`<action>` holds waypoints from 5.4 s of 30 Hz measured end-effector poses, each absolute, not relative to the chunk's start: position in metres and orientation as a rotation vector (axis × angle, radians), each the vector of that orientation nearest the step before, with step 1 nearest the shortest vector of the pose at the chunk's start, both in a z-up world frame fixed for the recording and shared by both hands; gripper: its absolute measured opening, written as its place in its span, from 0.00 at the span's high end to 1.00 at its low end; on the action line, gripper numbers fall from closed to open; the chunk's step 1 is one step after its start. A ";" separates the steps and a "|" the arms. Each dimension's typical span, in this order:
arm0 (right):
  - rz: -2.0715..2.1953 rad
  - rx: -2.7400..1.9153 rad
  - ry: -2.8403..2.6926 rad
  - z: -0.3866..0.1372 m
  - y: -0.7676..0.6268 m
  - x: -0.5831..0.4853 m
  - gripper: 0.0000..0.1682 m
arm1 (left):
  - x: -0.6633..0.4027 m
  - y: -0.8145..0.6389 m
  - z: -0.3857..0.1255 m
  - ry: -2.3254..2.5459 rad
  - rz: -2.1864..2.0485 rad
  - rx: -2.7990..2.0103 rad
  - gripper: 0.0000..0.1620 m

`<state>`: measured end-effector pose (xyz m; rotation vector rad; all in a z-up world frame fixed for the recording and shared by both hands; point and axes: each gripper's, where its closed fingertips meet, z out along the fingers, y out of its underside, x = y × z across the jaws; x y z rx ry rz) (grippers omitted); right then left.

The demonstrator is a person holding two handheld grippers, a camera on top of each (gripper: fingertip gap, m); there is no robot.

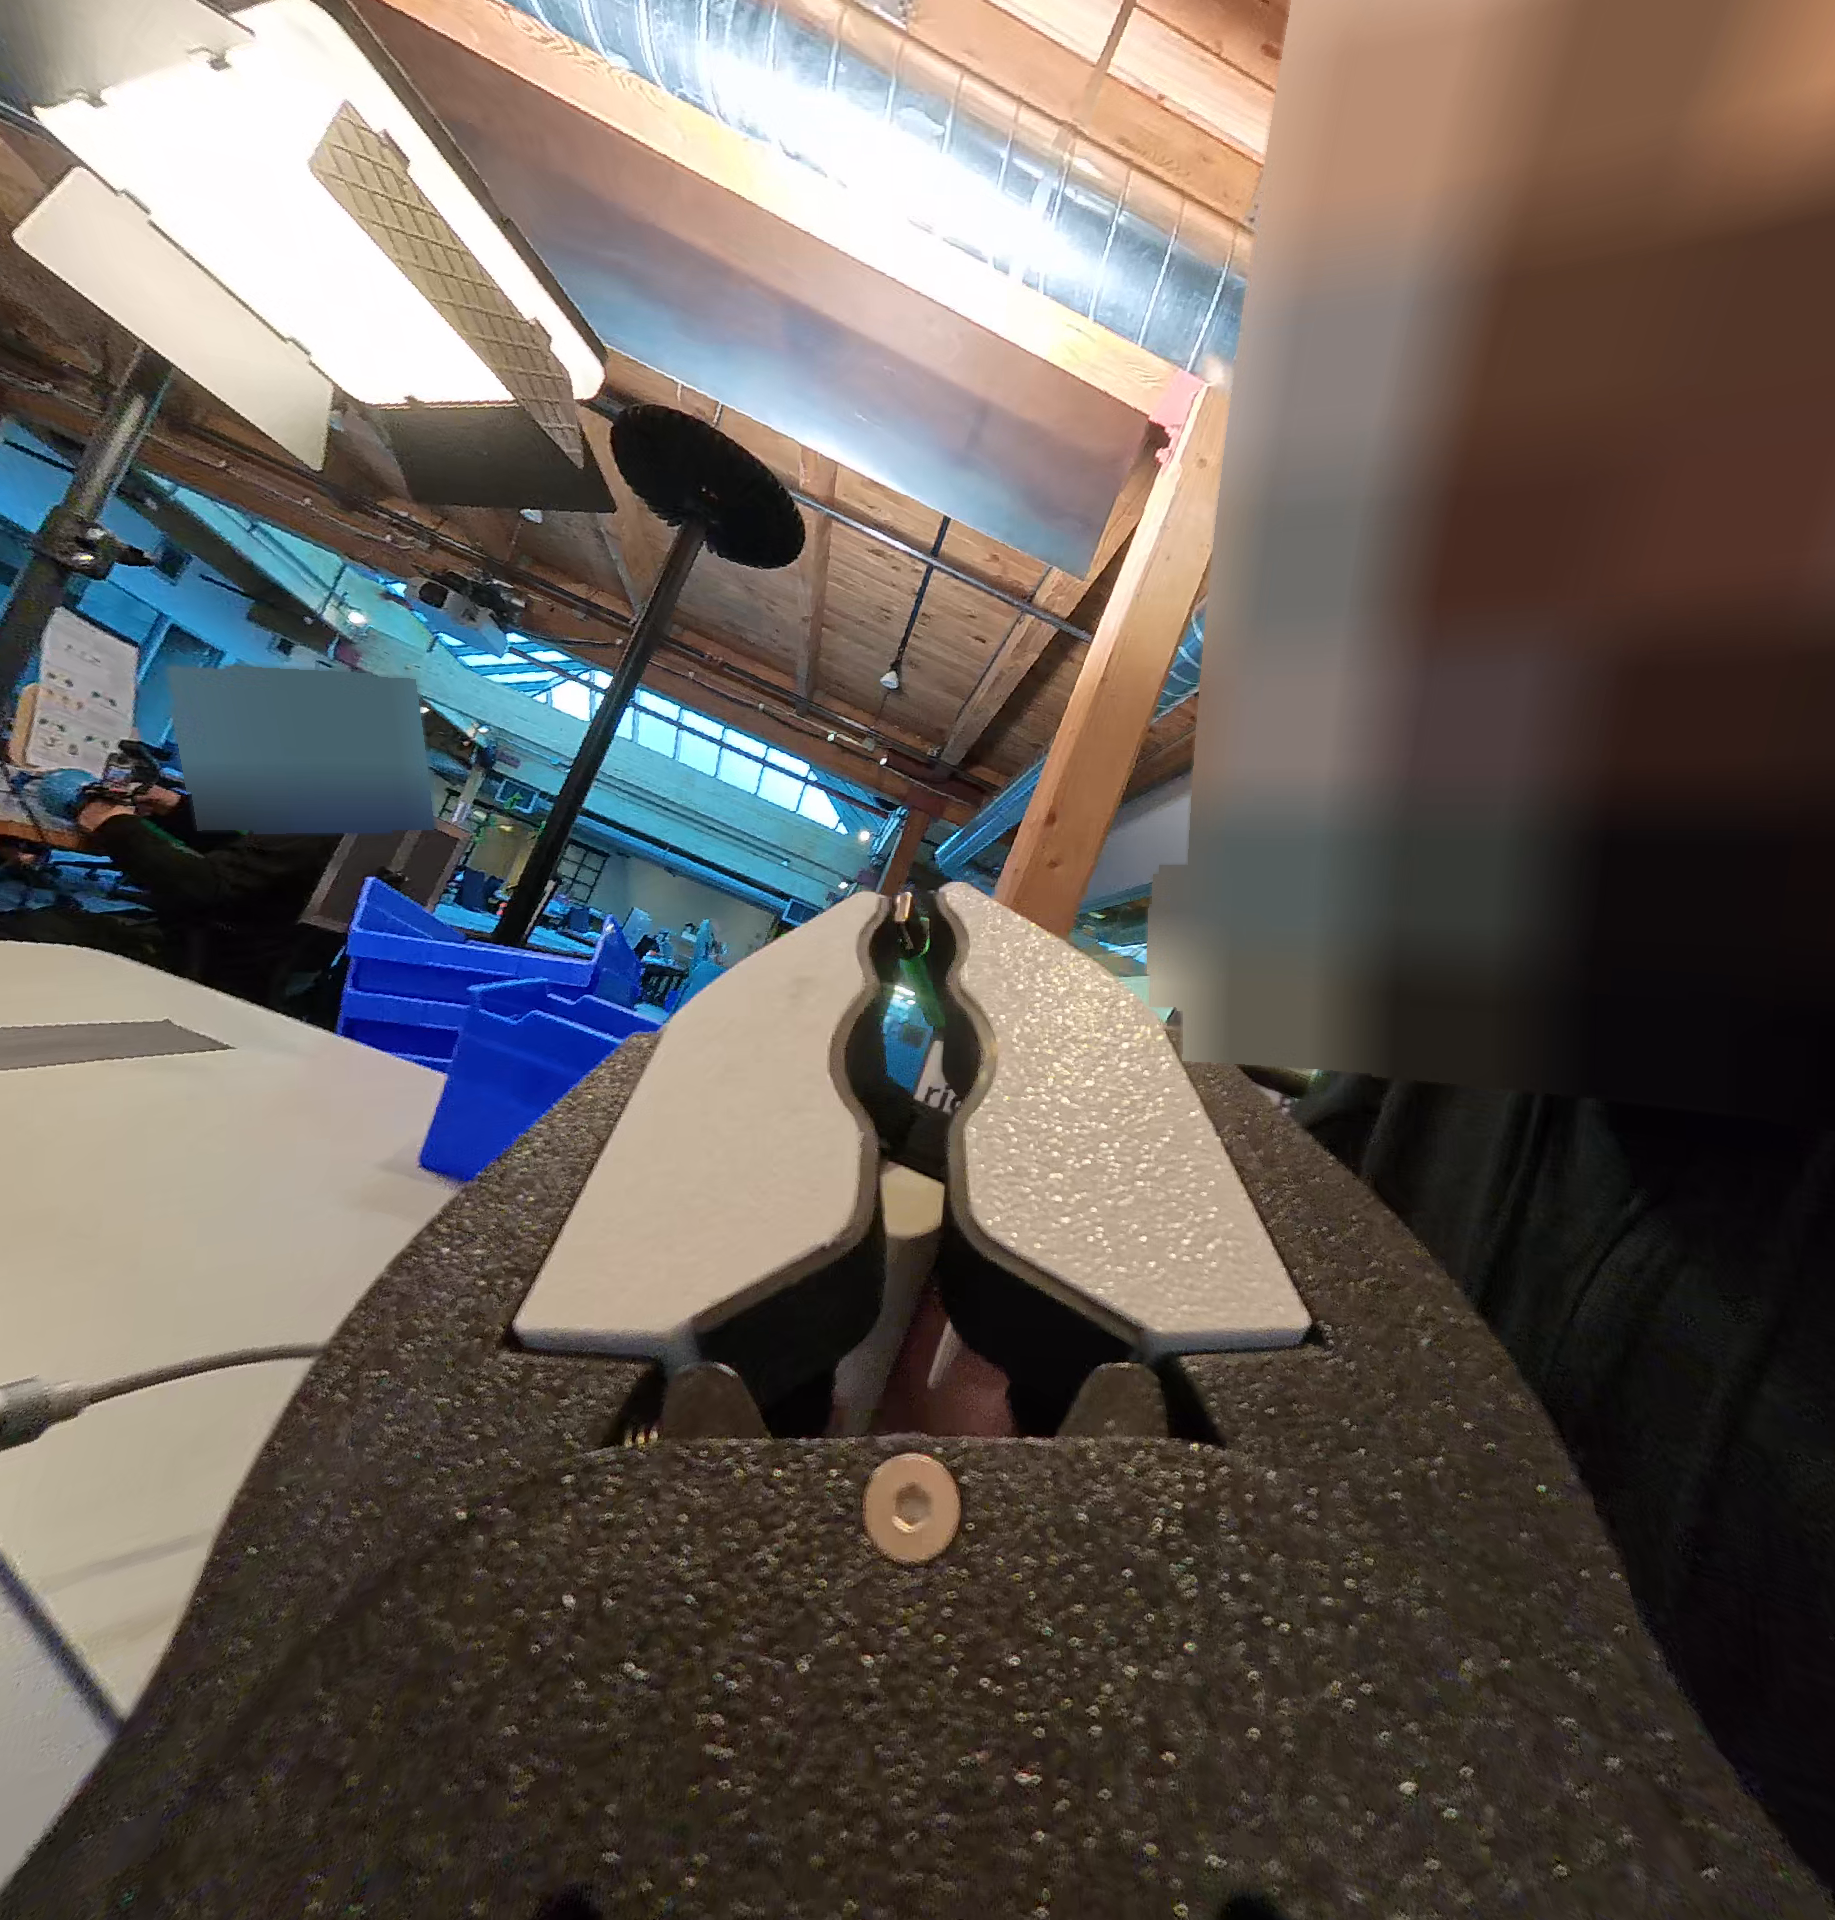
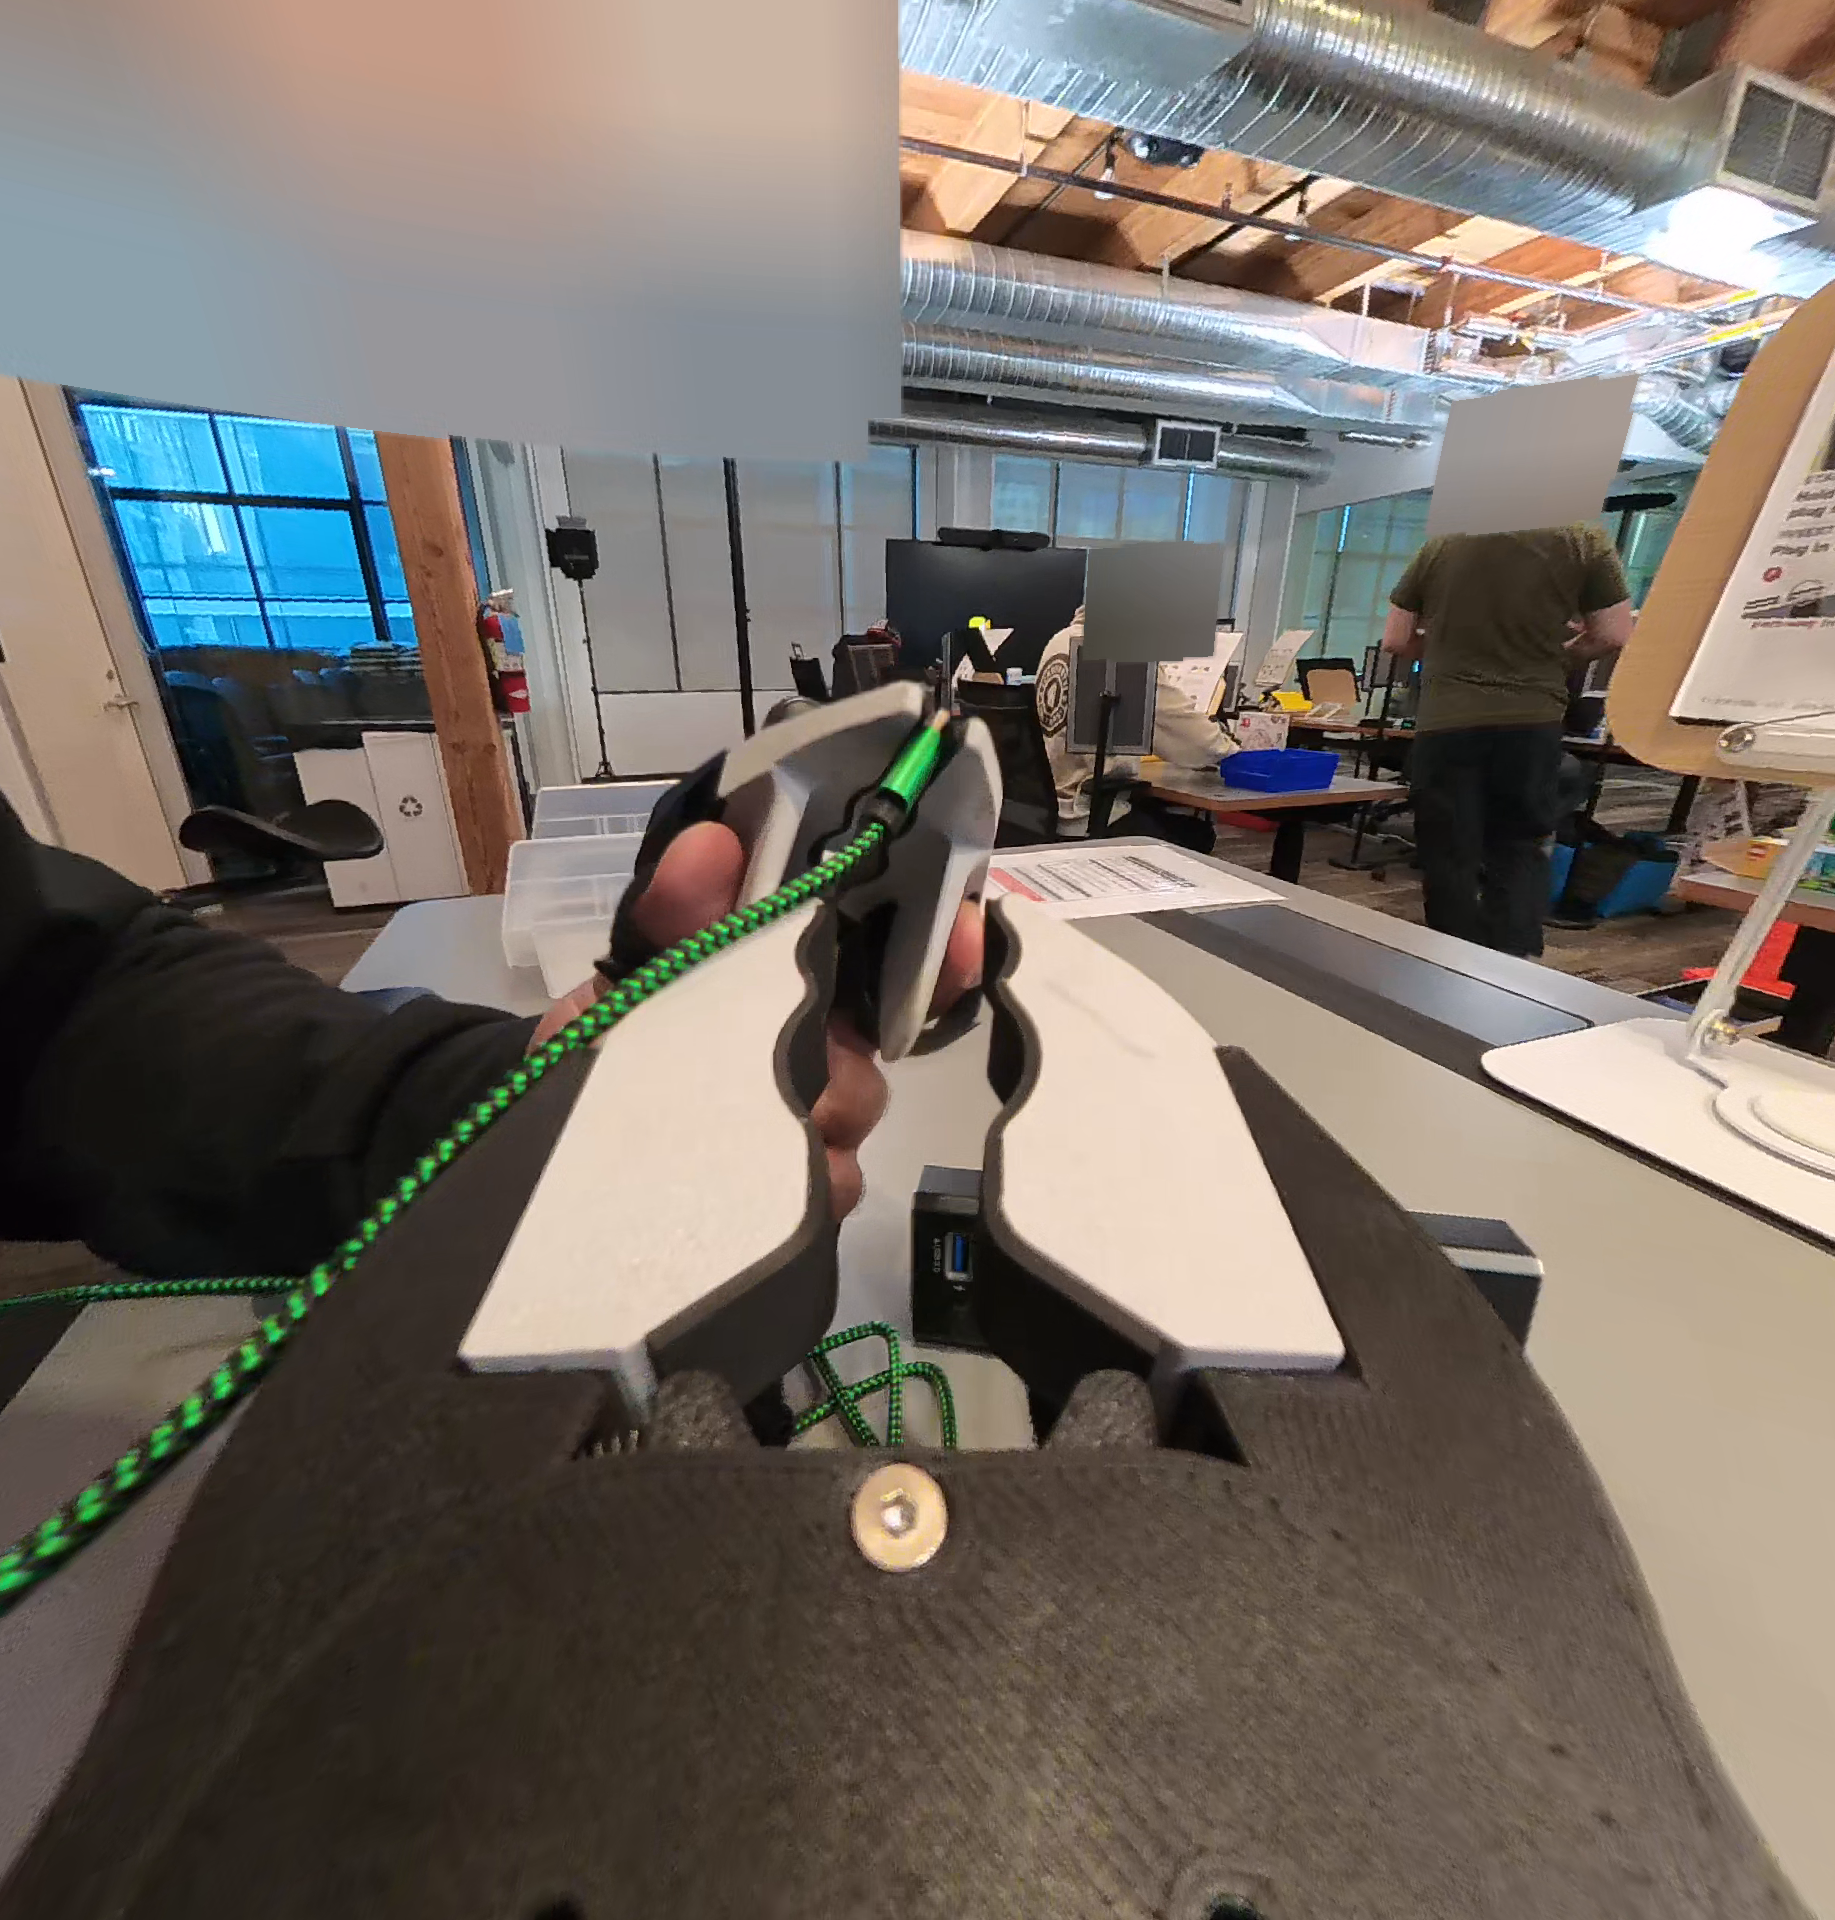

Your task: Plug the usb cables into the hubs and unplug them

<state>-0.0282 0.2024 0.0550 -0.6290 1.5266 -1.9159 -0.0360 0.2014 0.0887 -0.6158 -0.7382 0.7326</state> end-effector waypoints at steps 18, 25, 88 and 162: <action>-1.862 -0.531 1.684 0.060 0.189 -0.085 0.91 | -0.024 0.189 0.093 -0.776 0.965 -0.725 0.98; -1.704 -0.407 1.533 0.072 0.199 -0.073 0.87 | -0.034 0.198 0.085 -0.781 0.924 -0.752 0.98; -1.707 -1.160 1.911 0.014 0.220 -0.024 0.96 | -0.031 0.231 0.030 -0.781 0.910 -1.500 0.99; -1.715 -0.561 1.528 0.053 0.227 -0.025 0.97 | -0.031 0.231 0.064 -0.621 0.903 -0.988 0.99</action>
